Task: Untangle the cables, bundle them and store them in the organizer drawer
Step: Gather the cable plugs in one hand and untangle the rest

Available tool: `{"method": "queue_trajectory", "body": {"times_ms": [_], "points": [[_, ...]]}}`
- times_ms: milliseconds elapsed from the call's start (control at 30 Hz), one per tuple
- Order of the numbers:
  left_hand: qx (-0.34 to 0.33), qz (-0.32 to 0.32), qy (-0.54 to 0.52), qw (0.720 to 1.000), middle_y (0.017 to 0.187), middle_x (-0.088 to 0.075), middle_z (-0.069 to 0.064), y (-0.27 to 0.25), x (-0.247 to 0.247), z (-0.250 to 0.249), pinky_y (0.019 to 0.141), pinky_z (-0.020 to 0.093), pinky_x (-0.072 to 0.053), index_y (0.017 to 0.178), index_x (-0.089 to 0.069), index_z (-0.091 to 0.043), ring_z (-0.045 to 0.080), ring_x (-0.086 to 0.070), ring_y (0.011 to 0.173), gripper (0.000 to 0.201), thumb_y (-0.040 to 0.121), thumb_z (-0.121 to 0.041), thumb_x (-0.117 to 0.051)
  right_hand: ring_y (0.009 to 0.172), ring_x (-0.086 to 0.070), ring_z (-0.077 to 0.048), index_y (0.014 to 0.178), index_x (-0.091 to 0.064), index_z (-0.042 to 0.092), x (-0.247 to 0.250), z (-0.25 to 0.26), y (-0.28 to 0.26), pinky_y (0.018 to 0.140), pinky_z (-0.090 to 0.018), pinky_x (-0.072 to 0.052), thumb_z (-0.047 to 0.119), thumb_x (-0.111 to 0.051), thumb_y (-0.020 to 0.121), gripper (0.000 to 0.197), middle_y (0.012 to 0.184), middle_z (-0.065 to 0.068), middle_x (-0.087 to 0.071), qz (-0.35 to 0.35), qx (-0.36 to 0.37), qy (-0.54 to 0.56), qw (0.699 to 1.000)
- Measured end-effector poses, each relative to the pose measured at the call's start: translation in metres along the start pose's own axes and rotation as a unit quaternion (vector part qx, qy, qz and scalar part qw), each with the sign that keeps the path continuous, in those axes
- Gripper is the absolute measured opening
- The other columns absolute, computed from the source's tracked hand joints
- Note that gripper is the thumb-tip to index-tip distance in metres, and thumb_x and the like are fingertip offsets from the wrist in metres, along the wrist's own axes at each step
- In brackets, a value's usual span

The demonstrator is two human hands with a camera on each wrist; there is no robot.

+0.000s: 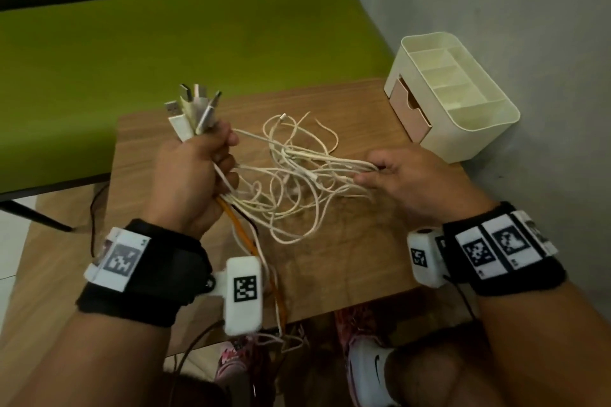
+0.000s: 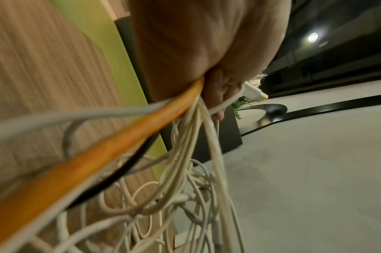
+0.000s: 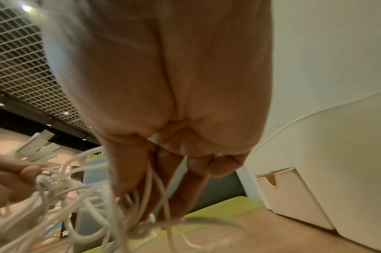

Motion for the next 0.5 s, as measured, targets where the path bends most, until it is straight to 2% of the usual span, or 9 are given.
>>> {"method": "queue_trajectory", "body": {"times_ms": [67,133,167,233,267,333,400,433,500], "points": [[0.013,0.014,0.019,1.000,0.051,-0.036,-0.009,-0.001,-0.005,0.005,0.035,0.018,-0.020,0.082,-0.049,-0.012,0.005,-0.021,0.041,0.018,0.100,-0.015,-0.048,0.066,-0.052,-0.016,0.079,-0.062,0.014,0.004,-0.006,0.003,0.058,-0.029,-0.037,0.040,-0.062,0.094,0.030,0.070,-0.002,-0.059,-0.034,-0.024,-0.014,0.999],[0.025,0.033,0.055,0.998,0.053,-0.029,-0.006,-0.006,-0.012,0.009,0.037,0.019,-0.020,0.078,-0.052,-0.010,0.007,-0.021,0.042,0.022,0.100,-0.016,-0.050,0.067,-0.051,-0.016,0.081,-0.063,0.012,0.009,-0.012,0.003,0.056,-0.028,-0.035,0.037,-0.061,0.095,0.029,0.072,-0.002,-0.058,-0.033,-0.052,-0.011,0.998],[0.028,0.044,0.070,0.996,0.053,-0.030,-0.006,-0.010,-0.016,0.011,0.038,0.019,-0.020,0.079,-0.052,-0.010,0.007,-0.022,0.042,0.022,0.100,-0.016,-0.051,0.070,-0.053,-0.015,0.082,-0.064,0.017,0.010,-0.015,0.002,0.058,-0.028,-0.037,0.034,-0.062,0.093,0.021,0.074,0.002,-0.060,-0.020,-0.062,0.009,0.998],[0.030,0.064,0.087,0.994,0.050,-0.037,-0.010,-0.016,-0.025,0.014,0.037,0.018,-0.023,0.085,-0.051,-0.009,0.005,-0.025,0.041,0.016,0.100,-0.014,-0.051,0.083,-0.058,-0.009,0.090,-0.067,0.029,0.012,-0.014,0.000,0.070,-0.026,-0.043,0.029,-0.064,0.088,0.003,0.087,0.013,-0.061,0.001,-0.074,0.069,0.995],[0.032,0.071,0.093,0.993,0.048,-0.040,-0.011,-0.018,-0.029,0.016,0.036,0.018,-0.024,0.086,-0.051,-0.009,0.004,-0.026,0.040,0.015,0.100,-0.014,-0.050,0.090,-0.058,-0.006,0.098,-0.067,0.030,0.014,-0.010,-0.001,0.077,-0.026,-0.044,0.028,-0.065,0.087,0.012,0.094,0.017,-0.059,-0.009,-0.069,0.090,0.994],[0.035,0.080,0.099,0.991,0.047,-0.039,-0.011,-0.021,-0.036,0.020,0.037,0.018,-0.025,0.085,-0.051,-0.009,0.004,-0.027,0.039,0.017,0.100,-0.014,-0.050,0.093,-0.055,0.000,0.103,-0.068,0.026,0.021,0.004,-0.003,0.081,-0.018,-0.042,0.030,-0.064,0.081,0.023,0.099,0.016,-0.056,-0.099,-0.035,0.127,0.986],[0.040,0.083,0.094,0.991,0.047,-0.040,-0.011,-0.023,-0.041,0.022,0.036,0.017,-0.026,0.085,-0.052,-0.009,0.004,-0.027,0.039,0.016,0.100,-0.014,-0.051,0.081,-0.055,-0.001,0.091,-0.067,0.020,0.022,0.029,-0.010,0.070,-0.010,-0.041,0.030,-0.066,0.085,0.012,0.095,0.006,-0.061,-0.173,-0.006,0.162,0.972],[0.042,0.084,0.091,0.991,0.046,-0.040,-0.011,-0.025,-0.043,0.023,0.036,0.017,-0.026,0.086,-0.051,-0.009,0.004,-0.028,0.039,0.015,0.100,-0.014,-0.051,0.075,-0.055,-0.005,0.086,-0.063,0.019,0.016,0.042,-0.012,0.066,-0.014,-0.044,0.035,-0.065,0.090,0.016,0.089,0.002,-0.062,-0.166,-0.002,0.166,0.972],[0.047,0.083,0.080,0.992,0.047,-0.037,-0.012,-0.027,-0.046,0.025,0.037,0.018,-0.026,0.087,-0.051,-0.010,0.004,-0.028,0.039,0.013,0.100,-0.014,-0.051,0.066,-0.053,-0.012,0.080,-0.057,0.020,-0.004,0.062,-0.015,0.058,-0.028,-0.045,0.053,-0.061,0.090,0.035,0.077,0.001,-0.059,-0.115,-0.010,0.130,0.985]]}}
Point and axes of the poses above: each hand's wrist, its own y-axis towards the middle knuckle, its own x-axis out of the back of the hand, z = x × y, the point moved 3 cm from there along y, towards the middle knuckle
